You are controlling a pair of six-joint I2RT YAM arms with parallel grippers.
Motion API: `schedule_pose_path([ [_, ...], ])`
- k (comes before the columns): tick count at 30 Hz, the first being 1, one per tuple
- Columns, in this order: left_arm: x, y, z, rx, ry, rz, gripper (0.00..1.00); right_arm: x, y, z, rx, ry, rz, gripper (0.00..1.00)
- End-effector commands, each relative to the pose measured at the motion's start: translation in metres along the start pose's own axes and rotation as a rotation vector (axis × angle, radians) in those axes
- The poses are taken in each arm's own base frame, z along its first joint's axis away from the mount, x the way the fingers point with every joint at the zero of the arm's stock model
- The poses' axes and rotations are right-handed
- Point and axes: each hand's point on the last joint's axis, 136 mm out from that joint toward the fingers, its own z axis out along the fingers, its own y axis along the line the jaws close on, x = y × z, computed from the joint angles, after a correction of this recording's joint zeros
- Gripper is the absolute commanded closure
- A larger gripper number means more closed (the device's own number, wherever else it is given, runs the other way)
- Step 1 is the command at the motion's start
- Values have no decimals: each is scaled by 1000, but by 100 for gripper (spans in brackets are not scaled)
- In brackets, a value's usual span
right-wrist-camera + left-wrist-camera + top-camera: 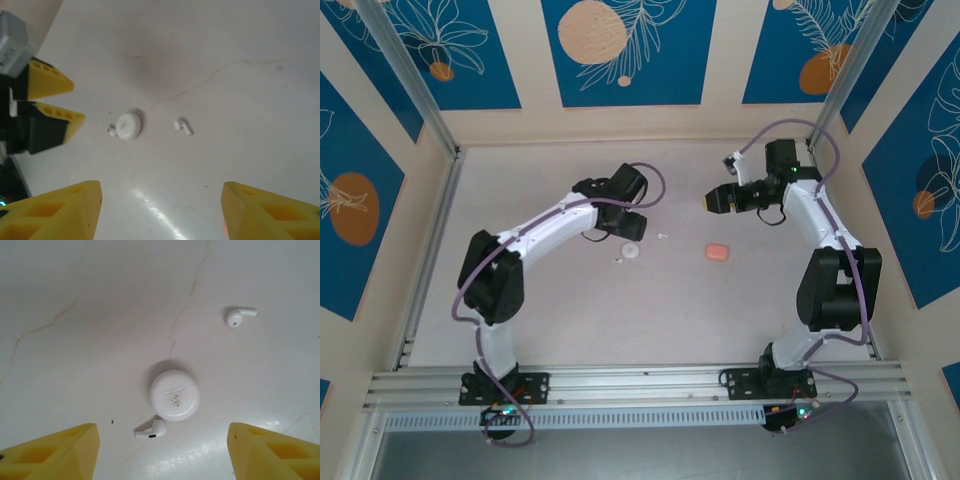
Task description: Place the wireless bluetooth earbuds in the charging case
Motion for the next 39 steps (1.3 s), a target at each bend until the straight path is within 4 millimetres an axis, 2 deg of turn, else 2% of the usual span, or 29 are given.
schedule_pose_path([
  [1, 19, 8, 6, -91, 134, -30, 32, -3, 18, -1, -76, -56, 136, 35],
  [10, 24, -5, 45, -79, 229, -55, 32, 12, 29, 4, -103, -21, 178, 34],
  [17, 35, -14, 70, -56, 299, -74, 36, 17, 33, 8, -135, -7, 195, 33],
  [30, 47, -19, 98, -46, 363, -79, 38, 23, 35, 11, -143, 13, 187, 33],
  [35, 52, -20, 102, -44, 384, -75, 50, 24, 37, 10, -146, 16, 178, 34],
  [39, 51, -17, 95, -54, 372, -67, 58, 24, 38, 9, -152, 7, 174, 34],
])
